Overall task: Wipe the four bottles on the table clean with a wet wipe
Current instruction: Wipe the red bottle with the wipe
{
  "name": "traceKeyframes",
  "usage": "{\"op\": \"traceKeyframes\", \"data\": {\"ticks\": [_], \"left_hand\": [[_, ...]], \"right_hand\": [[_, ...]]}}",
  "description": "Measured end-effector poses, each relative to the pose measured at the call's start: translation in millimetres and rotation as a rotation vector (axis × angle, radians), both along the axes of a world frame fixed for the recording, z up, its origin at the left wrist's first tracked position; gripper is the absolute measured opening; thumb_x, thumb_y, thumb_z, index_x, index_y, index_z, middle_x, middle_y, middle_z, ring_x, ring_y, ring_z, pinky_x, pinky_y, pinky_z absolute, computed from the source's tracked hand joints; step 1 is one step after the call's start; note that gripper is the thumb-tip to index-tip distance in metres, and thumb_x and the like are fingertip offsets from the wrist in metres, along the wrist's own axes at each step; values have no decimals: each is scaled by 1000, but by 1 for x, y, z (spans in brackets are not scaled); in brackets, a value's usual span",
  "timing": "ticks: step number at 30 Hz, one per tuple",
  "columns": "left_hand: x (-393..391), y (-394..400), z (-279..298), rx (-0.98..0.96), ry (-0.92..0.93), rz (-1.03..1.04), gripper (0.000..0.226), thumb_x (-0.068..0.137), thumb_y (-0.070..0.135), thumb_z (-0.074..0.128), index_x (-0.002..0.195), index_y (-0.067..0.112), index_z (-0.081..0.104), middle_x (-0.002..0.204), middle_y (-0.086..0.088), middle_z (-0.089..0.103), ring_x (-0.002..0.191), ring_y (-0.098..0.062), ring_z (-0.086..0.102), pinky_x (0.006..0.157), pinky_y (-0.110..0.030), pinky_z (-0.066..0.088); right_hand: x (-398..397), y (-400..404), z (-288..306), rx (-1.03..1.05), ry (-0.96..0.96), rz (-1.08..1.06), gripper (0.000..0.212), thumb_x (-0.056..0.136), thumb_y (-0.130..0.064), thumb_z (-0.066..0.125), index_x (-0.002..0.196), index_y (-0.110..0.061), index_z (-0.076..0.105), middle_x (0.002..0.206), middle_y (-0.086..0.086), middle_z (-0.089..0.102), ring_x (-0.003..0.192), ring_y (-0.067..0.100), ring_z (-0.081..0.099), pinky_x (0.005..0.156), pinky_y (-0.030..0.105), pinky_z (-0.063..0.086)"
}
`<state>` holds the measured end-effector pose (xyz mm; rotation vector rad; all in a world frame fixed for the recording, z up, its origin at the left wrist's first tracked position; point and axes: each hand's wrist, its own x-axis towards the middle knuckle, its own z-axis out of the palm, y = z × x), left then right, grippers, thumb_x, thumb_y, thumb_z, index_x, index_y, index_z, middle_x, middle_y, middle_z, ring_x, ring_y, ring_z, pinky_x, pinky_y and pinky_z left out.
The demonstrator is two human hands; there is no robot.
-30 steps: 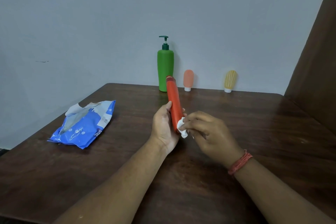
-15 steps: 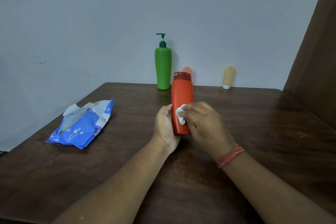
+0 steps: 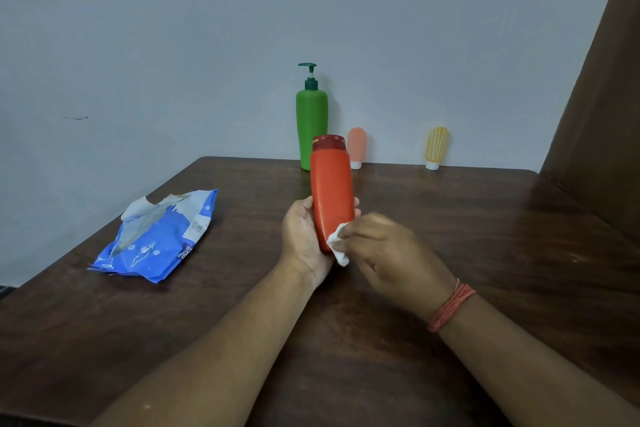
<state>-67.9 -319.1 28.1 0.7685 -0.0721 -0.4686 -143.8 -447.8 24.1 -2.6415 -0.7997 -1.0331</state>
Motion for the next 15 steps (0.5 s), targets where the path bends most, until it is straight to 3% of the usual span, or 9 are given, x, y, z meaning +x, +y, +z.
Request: {"op": "traceKeyframes", "data": {"ticks": [4,8,12,15], "left_hand": [[-1,-1,-1,-5,-13,5,50,102,36,31,127,3,59,107,-23,71,95,-30,70,91,-43,53],[2,3,2,-52,18,17,53,99,34,32,129,-3,57,107,-24,68,86,-31,67,88,-42,53],[3,4,1,-84,13,14,51,100,33,32,128,-1,58,107,-25,68,84,-31,67,87,-42,53],[3,7,1,-78,1,12,50,100,32,32,128,-1,58,106,-24,68,85,-31,67,88,-42,52]], "right_hand": [[4,0,5,112,-72,-129,15,88,-6,65,99,-10,75,105,1,71,99,17,62,94,21,45],[-1,3,-1,33,-2,13,15,91,-9,60,94,-13,74,109,-4,69,104,13,60,95,20,46],[1,1,3,156,-36,-74,15,92,-10,56,92,-11,72,103,-2,68,99,12,62,91,25,52],[-4,6,0,218,-19,-46,16,94,-10,56,92,-9,71,100,-3,66,100,2,60,93,11,44]]}}
